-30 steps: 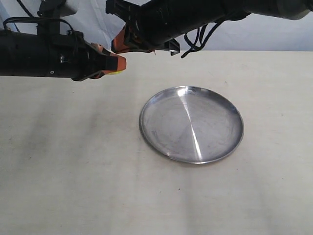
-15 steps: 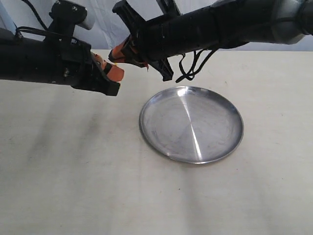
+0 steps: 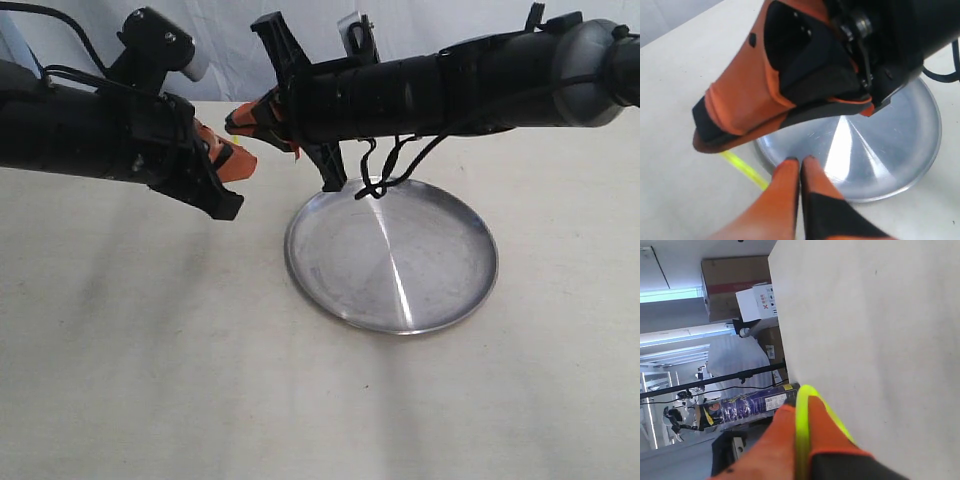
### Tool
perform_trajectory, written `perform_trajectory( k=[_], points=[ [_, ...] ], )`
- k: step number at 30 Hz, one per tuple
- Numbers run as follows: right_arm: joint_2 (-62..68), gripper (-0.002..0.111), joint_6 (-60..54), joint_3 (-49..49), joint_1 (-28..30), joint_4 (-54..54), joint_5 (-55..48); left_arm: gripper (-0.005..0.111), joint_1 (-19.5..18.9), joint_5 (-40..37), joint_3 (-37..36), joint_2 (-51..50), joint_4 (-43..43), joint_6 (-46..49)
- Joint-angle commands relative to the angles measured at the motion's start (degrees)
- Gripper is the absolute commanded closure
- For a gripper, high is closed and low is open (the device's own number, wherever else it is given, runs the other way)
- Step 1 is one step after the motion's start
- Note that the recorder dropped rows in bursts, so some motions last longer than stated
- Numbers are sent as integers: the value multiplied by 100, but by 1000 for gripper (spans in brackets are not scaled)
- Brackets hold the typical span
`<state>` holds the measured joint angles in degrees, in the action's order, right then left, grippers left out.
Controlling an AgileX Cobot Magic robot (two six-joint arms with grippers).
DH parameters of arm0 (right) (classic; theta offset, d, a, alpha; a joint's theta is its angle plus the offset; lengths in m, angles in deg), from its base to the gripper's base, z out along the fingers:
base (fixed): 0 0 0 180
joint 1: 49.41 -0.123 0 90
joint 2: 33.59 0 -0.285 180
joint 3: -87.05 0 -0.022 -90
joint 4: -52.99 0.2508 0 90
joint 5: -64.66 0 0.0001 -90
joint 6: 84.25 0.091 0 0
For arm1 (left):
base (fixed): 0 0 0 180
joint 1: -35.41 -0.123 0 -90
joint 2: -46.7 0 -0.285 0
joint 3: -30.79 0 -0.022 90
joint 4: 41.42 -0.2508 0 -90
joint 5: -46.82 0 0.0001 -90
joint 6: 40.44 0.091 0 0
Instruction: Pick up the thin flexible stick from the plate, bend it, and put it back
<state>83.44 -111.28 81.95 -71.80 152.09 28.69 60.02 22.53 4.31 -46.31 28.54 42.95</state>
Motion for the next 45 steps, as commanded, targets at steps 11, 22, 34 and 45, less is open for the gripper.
perform_trajectory(
  k=[11,22,34,45],
  points=[
    [-70,108,-67,-40,5,85,-256,107,68,423,-43,-14,-1111,119],
    [-70,108,112,-40,5,85,-220,107,114,1024,-43,-14,-1987,189],
    [-70,108,93,-40,5,85,-195,107,515,1491,-43,-14,-2063,94],
    [-70,108,-151,-40,5,85,-30,107,496,1477,-43,-14,-1897,-849]
  ],
)
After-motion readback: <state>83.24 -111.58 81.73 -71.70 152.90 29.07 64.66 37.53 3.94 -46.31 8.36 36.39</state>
